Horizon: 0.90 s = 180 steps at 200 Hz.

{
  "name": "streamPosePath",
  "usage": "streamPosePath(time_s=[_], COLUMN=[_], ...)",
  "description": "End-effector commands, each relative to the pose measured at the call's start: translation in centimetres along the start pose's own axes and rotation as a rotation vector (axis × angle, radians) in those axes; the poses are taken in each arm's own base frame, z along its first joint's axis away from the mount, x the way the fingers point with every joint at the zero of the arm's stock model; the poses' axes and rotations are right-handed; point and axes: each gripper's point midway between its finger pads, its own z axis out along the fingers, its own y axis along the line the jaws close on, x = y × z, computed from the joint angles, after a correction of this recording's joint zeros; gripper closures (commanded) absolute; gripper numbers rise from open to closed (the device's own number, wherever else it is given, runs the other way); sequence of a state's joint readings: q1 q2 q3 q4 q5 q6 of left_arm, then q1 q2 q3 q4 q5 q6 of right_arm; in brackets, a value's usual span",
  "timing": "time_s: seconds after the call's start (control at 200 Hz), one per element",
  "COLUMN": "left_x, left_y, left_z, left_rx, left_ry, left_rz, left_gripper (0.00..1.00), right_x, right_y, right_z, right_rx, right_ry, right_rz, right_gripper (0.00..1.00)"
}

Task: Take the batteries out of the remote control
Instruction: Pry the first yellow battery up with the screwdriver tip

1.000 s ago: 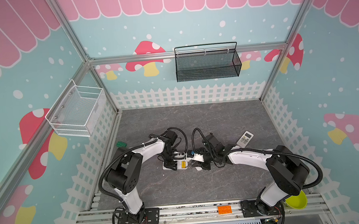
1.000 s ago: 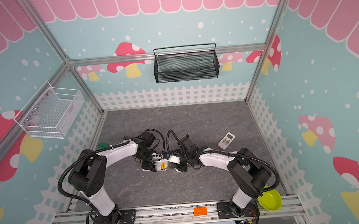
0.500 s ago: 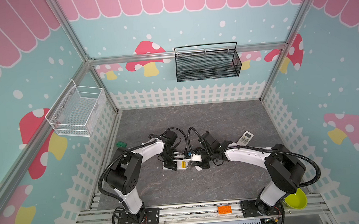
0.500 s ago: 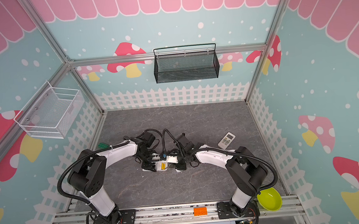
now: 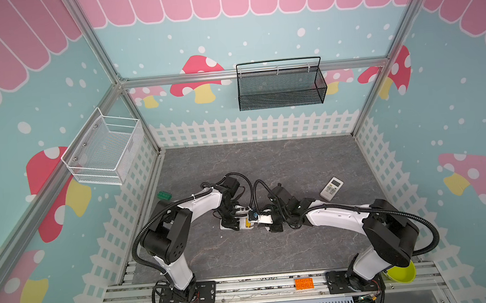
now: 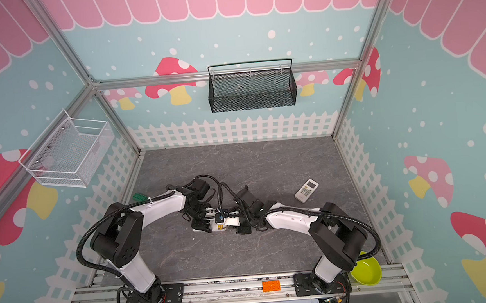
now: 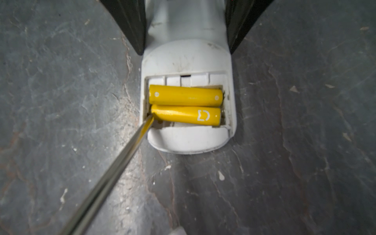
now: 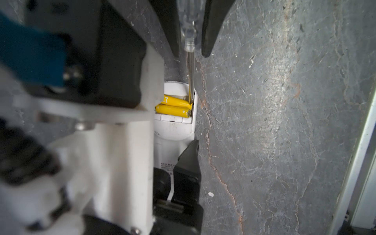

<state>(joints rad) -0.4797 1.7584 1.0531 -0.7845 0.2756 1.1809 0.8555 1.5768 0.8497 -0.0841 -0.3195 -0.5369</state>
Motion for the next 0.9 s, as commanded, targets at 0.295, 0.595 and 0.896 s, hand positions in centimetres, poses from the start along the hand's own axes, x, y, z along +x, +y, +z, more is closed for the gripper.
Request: streamPosePath(time_s=[0.295,0.595,0.896], left_x=[0.2,0.3,0.0], left_y=[-2.3,-2.3,-2.1], left_z=[0.7,0.6,0.4], left_rx=[0.073,0.067,0.062], left_ry=[-0.001,0.001,-0.009], left_rz=[-0.022,-0.020,-0.037], left_gripper=[0.57,0.54,0.53], right_x=[0.5,0.2,-0.2], right_y=[-0.4,-0.5,-1.7], right_z=[0.4,-0.6,-1.1], right_rx=[0.156,0.182,0.263], right_ry=[0.020,0.007,-0.033], right_rz=[-0.023,-0.003,0.057], right_gripper=[1.00,1.00,1.00])
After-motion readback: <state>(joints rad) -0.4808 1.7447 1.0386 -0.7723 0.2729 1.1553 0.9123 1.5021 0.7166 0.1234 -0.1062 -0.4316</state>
